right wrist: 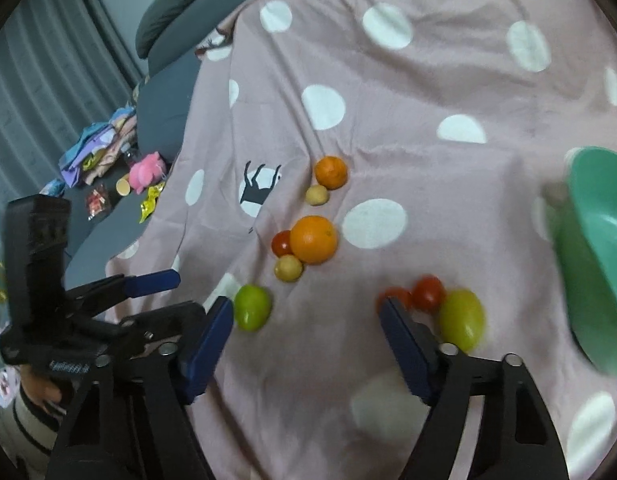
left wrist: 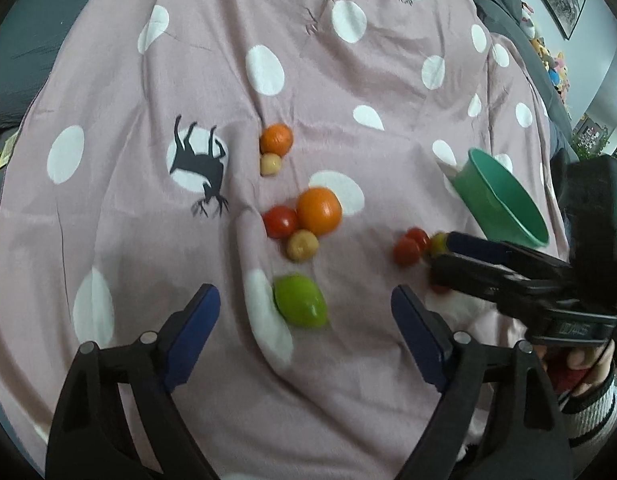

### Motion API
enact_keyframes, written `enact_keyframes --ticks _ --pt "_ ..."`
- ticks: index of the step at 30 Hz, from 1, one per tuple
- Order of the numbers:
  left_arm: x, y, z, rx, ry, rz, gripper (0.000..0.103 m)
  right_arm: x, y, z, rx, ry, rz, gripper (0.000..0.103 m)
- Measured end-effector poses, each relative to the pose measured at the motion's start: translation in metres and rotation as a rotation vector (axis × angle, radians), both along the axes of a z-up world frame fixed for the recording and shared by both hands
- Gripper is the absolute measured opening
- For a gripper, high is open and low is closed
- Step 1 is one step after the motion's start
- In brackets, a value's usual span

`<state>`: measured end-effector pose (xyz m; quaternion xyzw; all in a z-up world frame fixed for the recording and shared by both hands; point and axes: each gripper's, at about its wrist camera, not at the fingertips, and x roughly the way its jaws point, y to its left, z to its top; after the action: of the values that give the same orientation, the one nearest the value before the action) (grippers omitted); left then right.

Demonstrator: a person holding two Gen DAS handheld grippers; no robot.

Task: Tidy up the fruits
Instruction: 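Grasp the large orange with the left tool while the right tool grasps the small orange, then carry both oranges over the green bowl and open both tools to drop them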

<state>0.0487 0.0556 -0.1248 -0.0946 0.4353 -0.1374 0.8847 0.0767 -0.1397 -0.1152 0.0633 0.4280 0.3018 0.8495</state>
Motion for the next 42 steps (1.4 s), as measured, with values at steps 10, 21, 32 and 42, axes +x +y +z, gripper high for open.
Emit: enact_keyframes --ticks 10,21,32,42 --pt "0.045 0.021 0.001 0.007 -0.017 0.037 0.085 0.080 0.047 -0.040 -0.063 0.190 0.041 0.053" --pt "0.112 -0.010 0.002 0.061 -0.027 -0.022 0.075 0.111 -0.009 -0.030 -0.007 0.150 -0.110 0.045" --pt "0.198 -0.062 -0.027 0.304 0.000 -0.053 0.059 0.125 -0.052 -0.036 -0.004 0.148 -0.203 0.045" --pt "0.221 -0.046 -0.047 0.351 0.076 -0.027 0.038 0.122 -0.062 -0.029 0.057 0.136 -0.201 0.045"
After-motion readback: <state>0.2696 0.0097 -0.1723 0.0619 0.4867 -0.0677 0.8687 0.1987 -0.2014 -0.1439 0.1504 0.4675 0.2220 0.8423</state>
